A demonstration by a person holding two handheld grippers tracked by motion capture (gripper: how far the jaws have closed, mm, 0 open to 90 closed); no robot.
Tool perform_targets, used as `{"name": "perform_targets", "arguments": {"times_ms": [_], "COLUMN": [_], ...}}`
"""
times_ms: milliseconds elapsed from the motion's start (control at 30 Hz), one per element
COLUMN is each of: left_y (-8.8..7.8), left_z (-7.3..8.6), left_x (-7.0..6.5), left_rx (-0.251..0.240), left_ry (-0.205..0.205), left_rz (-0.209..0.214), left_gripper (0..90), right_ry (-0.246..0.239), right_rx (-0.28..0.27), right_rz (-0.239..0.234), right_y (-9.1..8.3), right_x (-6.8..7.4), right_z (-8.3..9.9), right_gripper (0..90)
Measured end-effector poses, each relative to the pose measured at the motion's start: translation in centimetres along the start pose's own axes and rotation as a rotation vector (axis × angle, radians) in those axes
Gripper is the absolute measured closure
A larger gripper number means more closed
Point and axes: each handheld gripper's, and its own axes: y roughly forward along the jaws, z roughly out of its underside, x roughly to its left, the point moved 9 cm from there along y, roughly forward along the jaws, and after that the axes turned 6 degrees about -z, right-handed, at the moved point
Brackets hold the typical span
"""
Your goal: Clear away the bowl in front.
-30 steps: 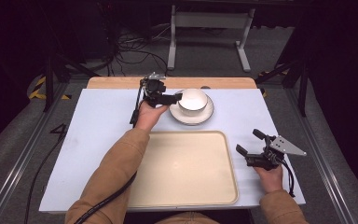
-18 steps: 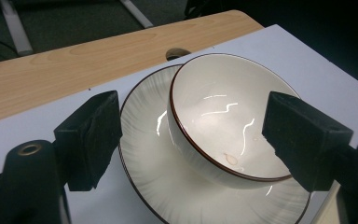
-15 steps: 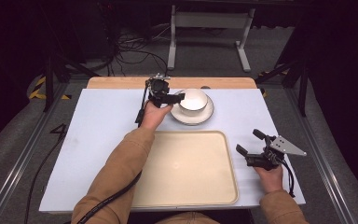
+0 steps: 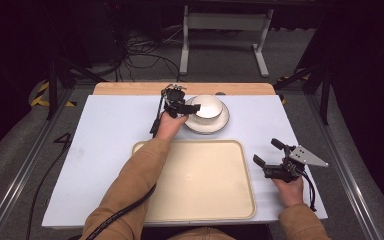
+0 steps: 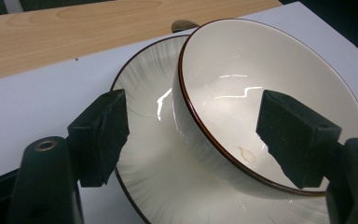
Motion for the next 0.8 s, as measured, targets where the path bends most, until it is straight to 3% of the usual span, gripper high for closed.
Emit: {"name": "perform_targets", "arguments": {"times_ms": [300,600,667,800], "left_y": [0.9,1.2,1.1,1.1], "left_z": [0.6,0.8,0.7,0.6], "left_x": [-0.6,-1.0,-1.0,-0.9], "left_rx": [0.049,0.095,0.103,0.110], "left_ry": [-0.021,-0.030,-0.023,-0.047], "left_rz": [-0.005,-0.038,-0.069,-0.086], "left_gripper": [38.6,51.9,56.2,63.1], "right_ry": [0.003,0.013,0.012,0.012], "right_rx": [-0.001,-0.005,-0.005,-0.005], "right_rz": [-0.003,-0.003,-0.004,-0.004], "right_y": [0.0,-0.1,0.0,0.0], "right_x": [0.0,0.0,0.0,0.0], "right_z": [0.0,0.0,0.0,0.0], "right_gripper": [1.2,1.2,1.2,1.2]}}
